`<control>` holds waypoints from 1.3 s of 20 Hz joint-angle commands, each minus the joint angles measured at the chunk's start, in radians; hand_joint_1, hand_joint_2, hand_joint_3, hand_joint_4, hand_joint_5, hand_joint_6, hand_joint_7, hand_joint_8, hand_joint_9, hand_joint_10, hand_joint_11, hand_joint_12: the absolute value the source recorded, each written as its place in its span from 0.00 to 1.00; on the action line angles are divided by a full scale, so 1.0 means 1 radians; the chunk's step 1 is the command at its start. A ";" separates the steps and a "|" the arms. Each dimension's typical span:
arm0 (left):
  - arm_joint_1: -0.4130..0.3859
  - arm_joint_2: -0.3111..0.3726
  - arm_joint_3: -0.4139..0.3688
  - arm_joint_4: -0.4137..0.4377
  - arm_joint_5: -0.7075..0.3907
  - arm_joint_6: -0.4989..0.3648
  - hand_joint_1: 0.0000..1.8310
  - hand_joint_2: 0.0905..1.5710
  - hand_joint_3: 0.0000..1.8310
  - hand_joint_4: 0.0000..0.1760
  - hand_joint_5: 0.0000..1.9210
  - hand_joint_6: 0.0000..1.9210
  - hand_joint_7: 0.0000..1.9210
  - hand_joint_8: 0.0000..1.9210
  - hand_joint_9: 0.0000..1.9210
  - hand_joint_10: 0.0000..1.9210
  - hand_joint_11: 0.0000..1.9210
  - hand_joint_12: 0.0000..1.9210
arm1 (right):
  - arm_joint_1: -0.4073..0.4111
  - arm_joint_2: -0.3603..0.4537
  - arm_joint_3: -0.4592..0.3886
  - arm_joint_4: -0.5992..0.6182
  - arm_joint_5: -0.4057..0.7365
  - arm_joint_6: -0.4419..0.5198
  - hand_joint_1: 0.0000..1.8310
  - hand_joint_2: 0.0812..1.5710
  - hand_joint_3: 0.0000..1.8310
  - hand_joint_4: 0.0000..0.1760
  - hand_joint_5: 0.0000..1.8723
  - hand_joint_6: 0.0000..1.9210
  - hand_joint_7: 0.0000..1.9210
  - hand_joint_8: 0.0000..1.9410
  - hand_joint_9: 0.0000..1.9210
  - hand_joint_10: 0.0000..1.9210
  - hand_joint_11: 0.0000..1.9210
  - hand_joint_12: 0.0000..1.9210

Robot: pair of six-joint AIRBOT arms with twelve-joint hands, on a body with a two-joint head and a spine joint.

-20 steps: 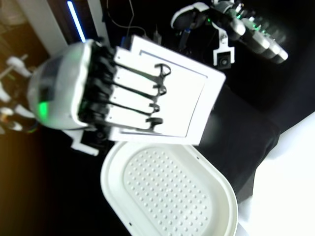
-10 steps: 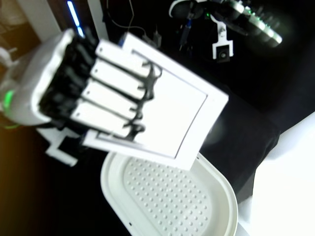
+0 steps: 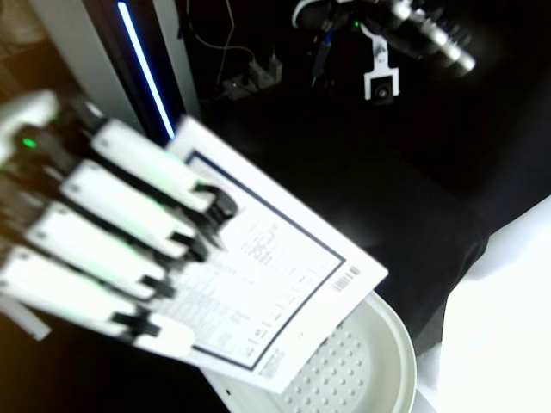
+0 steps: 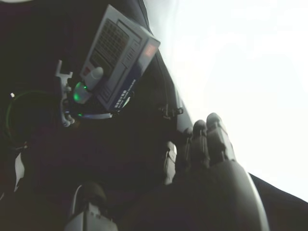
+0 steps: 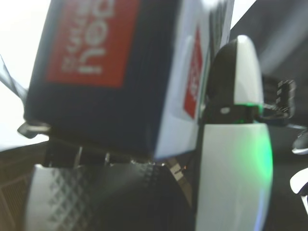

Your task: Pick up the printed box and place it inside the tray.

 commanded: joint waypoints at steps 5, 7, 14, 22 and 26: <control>0.007 0.013 -0.015 -0.004 -0.128 -0.004 0.00 0.62 0.01 1.00 0.00 0.00 0.02 0.00 0.00 0.00 0.00 0.00 | 0.015 0.013 0.017 0.023 0.068 -0.003 0.70 0.70 0.00 0.00 0.51 0.47 0.53 0.62 0.57 0.74 0.56 0.84; 0.013 0.013 -0.018 -0.007 -0.131 -0.004 0.00 0.62 0.00 1.00 0.00 0.00 0.01 0.00 0.00 0.00 0.00 0.00 | 0.015 0.013 0.029 0.023 0.046 -0.003 0.69 0.70 0.00 0.00 0.50 0.47 0.52 0.62 0.49 0.77 0.48 0.87; 0.019 0.012 -0.020 -0.013 -0.131 -0.004 0.00 0.61 0.00 1.00 0.00 0.00 0.01 0.00 0.00 0.00 0.00 0.00 | 0.015 0.011 0.027 0.023 0.040 -0.003 0.32 0.37 0.00 1.00 0.00 0.00 0.01 0.00 0.04 0.01 0.00 0.28; 0.030 0.009 -0.020 -0.020 -0.130 -0.004 0.00 0.63 0.01 1.00 0.00 0.00 0.00 0.00 0.00 0.00 0.00 0.00 | 0.014 0.009 0.015 0.011 0.040 -0.003 0.35 0.35 0.00 1.00 0.00 0.00 0.00 0.00 0.00 0.00 0.00 0.16; 0.035 0.008 -0.020 -0.026 -0.134 -0.004 0.00 0.62 0.00 1.00 0.00 0.00 0.00 0.00 0.00 0.00 0.00 0.00 | 0.014 0.005 0.014 0.009 0.040 -0.003 0.35 0.36 0.00 1.00 0.00 0.00 0.00 0.00 0.00 0.00 0.00 0.15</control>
